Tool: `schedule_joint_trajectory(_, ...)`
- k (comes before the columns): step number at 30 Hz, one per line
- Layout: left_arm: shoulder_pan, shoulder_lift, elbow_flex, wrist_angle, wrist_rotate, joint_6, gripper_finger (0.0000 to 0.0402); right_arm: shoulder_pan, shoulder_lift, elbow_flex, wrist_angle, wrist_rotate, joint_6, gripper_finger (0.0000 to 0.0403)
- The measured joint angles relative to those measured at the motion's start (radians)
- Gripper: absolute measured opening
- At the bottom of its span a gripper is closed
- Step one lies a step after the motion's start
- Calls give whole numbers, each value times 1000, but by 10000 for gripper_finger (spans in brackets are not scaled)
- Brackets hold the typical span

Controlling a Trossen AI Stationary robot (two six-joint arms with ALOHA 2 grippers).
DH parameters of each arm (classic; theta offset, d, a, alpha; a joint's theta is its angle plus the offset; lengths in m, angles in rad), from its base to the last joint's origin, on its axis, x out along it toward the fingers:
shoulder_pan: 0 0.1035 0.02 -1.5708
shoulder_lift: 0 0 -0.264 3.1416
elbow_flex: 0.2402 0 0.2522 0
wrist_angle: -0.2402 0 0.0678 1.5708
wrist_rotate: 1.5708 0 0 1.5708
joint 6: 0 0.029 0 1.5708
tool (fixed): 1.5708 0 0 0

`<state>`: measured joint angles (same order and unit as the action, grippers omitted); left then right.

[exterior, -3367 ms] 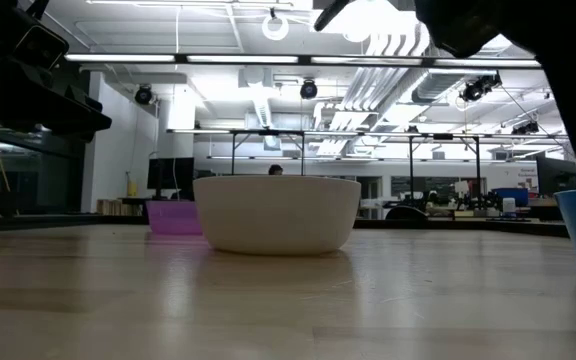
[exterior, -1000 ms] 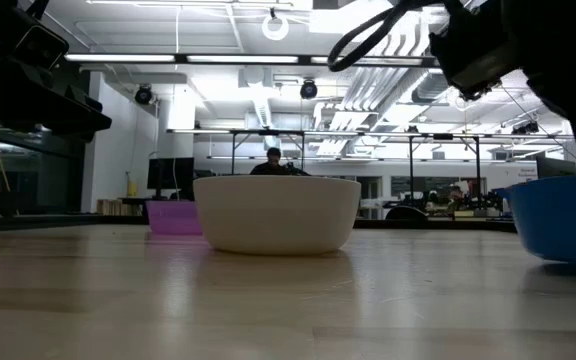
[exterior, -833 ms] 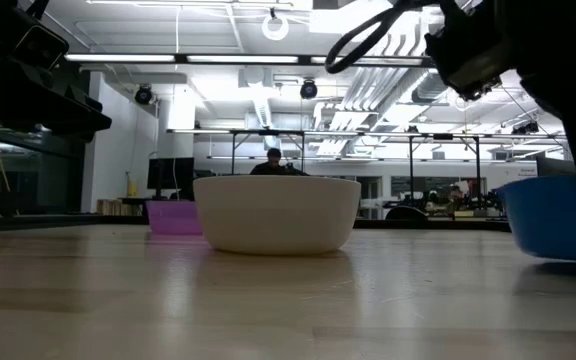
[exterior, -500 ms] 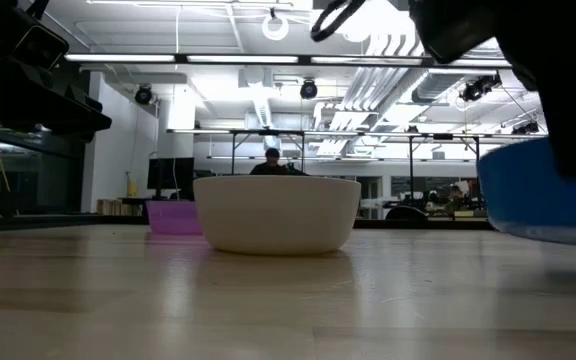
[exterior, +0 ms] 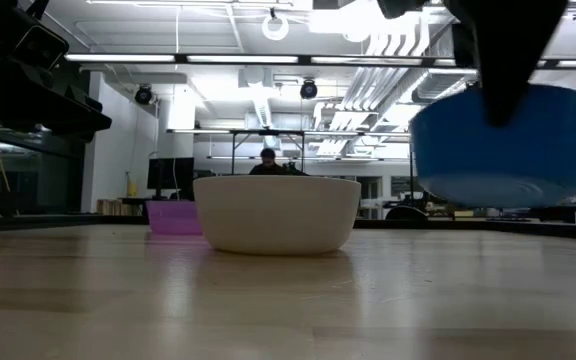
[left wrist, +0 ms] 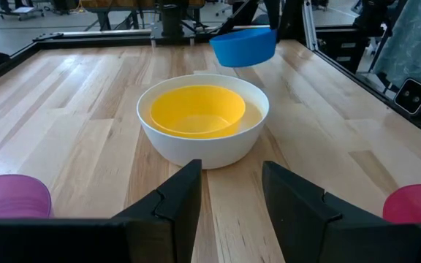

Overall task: Nest bowls inside each other
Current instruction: Stack the blue bowl on the yellow bowl

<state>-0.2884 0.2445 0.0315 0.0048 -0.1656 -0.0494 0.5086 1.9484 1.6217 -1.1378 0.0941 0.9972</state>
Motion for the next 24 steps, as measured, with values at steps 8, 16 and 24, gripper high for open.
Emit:
schedule_joint_trajectory(8,0,0,0,0,0,0,145,-24,0,75,-44,45,-202,3)
schedule_joint_trajectory(16,0,0,0,0,0,0,145,-67,0,82,-27,36,-412,3)
schedule_joint_trajectory(24,0,0,0,0,0,0,145,-115,0,82,47,34,-640,3)
